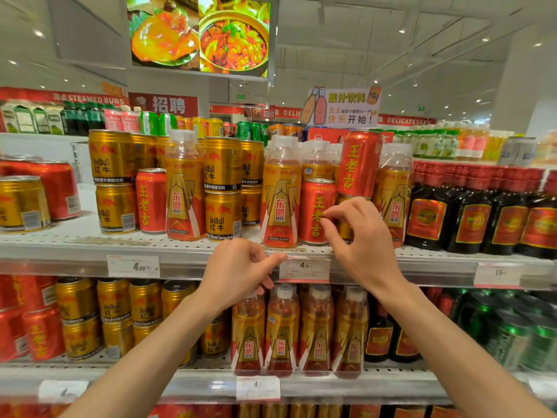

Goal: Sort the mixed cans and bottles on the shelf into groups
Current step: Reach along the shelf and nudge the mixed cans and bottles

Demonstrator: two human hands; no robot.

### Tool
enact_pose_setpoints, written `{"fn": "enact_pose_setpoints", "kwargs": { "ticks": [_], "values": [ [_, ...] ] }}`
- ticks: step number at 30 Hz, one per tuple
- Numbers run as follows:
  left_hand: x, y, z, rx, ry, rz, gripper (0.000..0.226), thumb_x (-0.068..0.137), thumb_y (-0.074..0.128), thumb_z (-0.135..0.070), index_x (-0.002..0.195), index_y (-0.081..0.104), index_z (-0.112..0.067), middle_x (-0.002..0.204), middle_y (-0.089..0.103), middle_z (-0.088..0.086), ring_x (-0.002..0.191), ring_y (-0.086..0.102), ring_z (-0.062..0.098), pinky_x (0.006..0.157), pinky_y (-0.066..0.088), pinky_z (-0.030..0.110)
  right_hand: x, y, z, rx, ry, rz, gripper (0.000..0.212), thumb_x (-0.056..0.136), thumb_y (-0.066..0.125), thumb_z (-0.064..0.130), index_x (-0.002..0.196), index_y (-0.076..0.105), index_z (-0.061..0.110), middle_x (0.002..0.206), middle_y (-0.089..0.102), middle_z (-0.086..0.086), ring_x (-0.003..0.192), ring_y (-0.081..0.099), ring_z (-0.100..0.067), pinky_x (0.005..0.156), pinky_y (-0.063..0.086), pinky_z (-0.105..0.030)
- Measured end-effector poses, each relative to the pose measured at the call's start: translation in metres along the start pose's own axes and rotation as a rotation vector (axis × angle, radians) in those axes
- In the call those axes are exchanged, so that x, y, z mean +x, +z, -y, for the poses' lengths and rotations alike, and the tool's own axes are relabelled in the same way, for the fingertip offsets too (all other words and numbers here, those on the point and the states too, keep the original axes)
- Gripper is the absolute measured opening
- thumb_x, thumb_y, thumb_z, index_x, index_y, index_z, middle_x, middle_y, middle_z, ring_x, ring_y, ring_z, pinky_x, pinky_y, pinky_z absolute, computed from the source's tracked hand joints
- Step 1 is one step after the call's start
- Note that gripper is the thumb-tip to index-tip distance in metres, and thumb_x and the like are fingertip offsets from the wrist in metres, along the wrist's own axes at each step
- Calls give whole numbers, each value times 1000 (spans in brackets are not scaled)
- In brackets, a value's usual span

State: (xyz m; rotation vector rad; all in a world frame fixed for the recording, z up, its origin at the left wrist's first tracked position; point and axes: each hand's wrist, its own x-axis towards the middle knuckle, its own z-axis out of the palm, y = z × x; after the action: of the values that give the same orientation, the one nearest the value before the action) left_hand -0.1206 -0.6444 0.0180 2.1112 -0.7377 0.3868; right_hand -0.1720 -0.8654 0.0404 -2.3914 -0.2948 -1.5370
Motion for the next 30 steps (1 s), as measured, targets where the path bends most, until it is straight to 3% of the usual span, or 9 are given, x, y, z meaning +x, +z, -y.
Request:
{"fn": "enact_pose_setpoints", "kwargs": {
  "ticks": [6,10,15,19,26,30],
  "values": [
    [-3,1,-2,-119,-5,-82,30,87,79,-41,85,57,-21,59,76,-2,47,72,12,49,58,27,40,10,12,-156,-132,35,46,91,68,36,130,61,13,126,61,-5,119,52,-20,101,39,-32],
    [-5,2,2,-96,30,-98,31,85,78,-45,100,59,-27,59,76,-6,48,72,7,57,63,29,55,18,16,-131,-160,167,75,92,61,52,153,37,15,140,55,-4,129,48,-20,115,30,-38],
    [-4,4,7,-83,38,-99,27,86,77,-47,96,63,-27,59,76,-8,46,71,6,57,63,26,54,27,12,-93,-141,282,104,84,56,70,162,8,20,145,52,-4,135,44,-20,122,20,-43],
    [-3,4,7,-83,35,-81,25,87,75,-47,92,62,-26,60,76,-7,47,71,5,56,60,22,58,28,7,-105,-157,312,109,83,61,70,162,0,25,150,48,-6,141,39,-21,123,16,-42],
    [-3,4,5,-97,3,-53,27,87,75,-47,90,58,-27,59,76,-4,47,71,10,54,62,29,55,28,8,-122,-184,256,107,83,57,72,162,5,21,139,55,-3,130,47,-20,117,31,-41],
    [-3,3,4,-83,9,-42,28,88,74,-48,90,58,-26,58,76,-5,47,71,10,57,64,32,57,20,7,-112,-174,305,106,83,60,69,162,4,25,150,46,-2,140,38,-19,120,27,-42]
  ]
}}
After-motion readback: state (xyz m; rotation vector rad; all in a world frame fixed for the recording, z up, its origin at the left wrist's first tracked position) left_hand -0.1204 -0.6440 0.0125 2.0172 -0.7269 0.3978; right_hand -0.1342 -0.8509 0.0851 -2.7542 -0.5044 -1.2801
